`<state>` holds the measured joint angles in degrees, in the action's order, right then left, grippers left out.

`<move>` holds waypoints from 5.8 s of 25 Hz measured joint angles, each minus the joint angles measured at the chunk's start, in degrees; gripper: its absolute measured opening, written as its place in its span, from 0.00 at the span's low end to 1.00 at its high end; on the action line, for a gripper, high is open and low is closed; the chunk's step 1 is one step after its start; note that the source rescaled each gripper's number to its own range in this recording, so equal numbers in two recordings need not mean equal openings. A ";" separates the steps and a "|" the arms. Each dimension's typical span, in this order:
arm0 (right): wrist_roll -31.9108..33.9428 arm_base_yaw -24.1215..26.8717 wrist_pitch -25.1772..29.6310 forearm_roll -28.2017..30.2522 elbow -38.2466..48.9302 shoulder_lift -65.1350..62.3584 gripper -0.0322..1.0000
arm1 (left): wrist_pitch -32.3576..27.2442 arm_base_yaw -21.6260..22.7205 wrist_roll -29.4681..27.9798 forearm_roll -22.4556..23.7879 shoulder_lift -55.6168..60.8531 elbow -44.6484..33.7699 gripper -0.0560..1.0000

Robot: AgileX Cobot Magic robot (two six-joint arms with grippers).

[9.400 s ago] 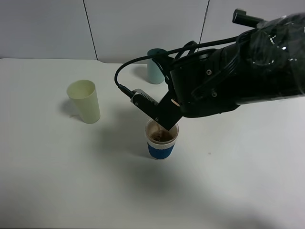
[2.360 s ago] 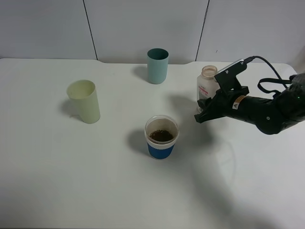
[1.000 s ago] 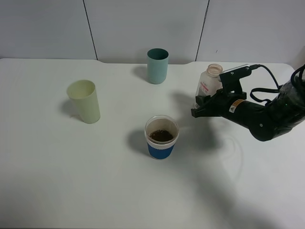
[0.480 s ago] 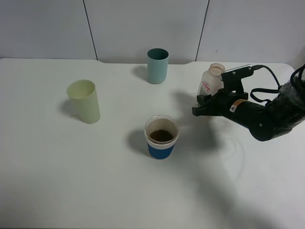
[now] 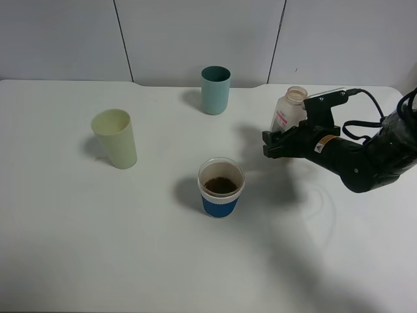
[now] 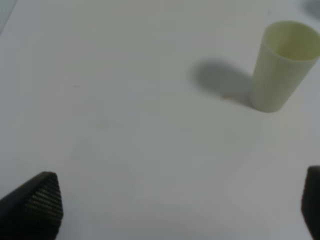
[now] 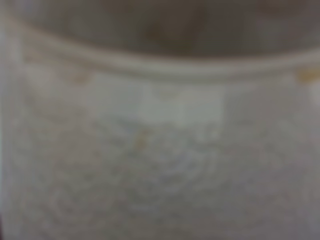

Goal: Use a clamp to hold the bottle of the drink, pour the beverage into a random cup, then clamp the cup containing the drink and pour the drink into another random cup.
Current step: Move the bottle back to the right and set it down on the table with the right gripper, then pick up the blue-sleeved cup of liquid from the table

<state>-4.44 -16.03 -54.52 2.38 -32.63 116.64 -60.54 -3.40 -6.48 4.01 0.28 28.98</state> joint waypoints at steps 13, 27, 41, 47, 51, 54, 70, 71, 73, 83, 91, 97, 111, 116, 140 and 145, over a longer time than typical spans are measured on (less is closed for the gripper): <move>2.48 0.00 1.43 0.13 0.00 -1.15 0.92 | 0.00 0.00 0.00 0.00 0.00 0.00 0.90; 2.48 0.00 10.61 0.24 0.11 -11.71 0.92 | 0.00 0.00 0.00 0.00 0.00 0.00 0.90; -1.02 0.00 15.19 -0.16 0.22 -20.75 0.92 | 0.00 0.00 0.00 0.00 0.00 0.00 0.90; -2.05 0.00 19.35 -1.55 0.28 -26.57 0.92 | 0.00 0.00 0.00 0.00 0.00 0.00 0.90; -3.12 0.00 25.30 -2.97 0.28 -32.83 0.92 | 0.00 0.00 0.00 0.00 0.00 0.00 0.90; -3.29 0.00 29.92 -3.35 0.30 -37.96 0.94 | 0.00 0.00 0.00 0.00 0.00 0.00 0.90; -2.53 0.00 49.35 -7.40 0.19 -64.92 1.00 | 0.00 0.00 0.00 0.00 0.00 0.00 0.90; -2.53 0.00 49.35 -7.40 0.19 -64.92 1.00 | 0.00 0.00 0.00 0.00 0.00 0.00 0.90; -2.52 0.00 52.03 -7.40 0.19 -67.32 1.00 | 0.00 0.00 0.00 0.00 0.00 0.00 0.90; -3.69 0.00 73.51 -4.31 0.19 -83.59 1.00 | 0.00 0.00 0.00 0.00 0.00 0.00 0.90; -3.75 0.00 88.79 -2.38 0.19 -91.36 1.00 | 0.00 0.00 0.00 0.00 0.00 0.00 0.90; -3.64 0.00 98.33 -2.38 0.19 -95.35 1.00 | 0.00 0.00 0.00 0.00 0.00 0.00 0.90; -0.14 0.00 120.34 -2.38 -1.16 -106.73 1.00 | 0.00 0.00 0.00 0.00 0.00 0.00 0.90; 0.44 0.00 120.37 -2.38 -0.68 -109.11 1.00 | 0.00 0.00 0.00 0.00 0.00 0.00 0.90; 7.88 0.00 115.49 2.53 4.31 -116.78 1.00 | 0.00 0.00 0.00 0.00 0.00 0.00 0.90; 8.01 0.00 115.49 2.67 4.31 -116.78 1.00 | 0.00 0.00 0.00 0.00 0.00 0.00 0.90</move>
<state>3.58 -16.03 60.97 5.05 -28.31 -0.14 -60.54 -3.40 -6.48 4.01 0.28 28.98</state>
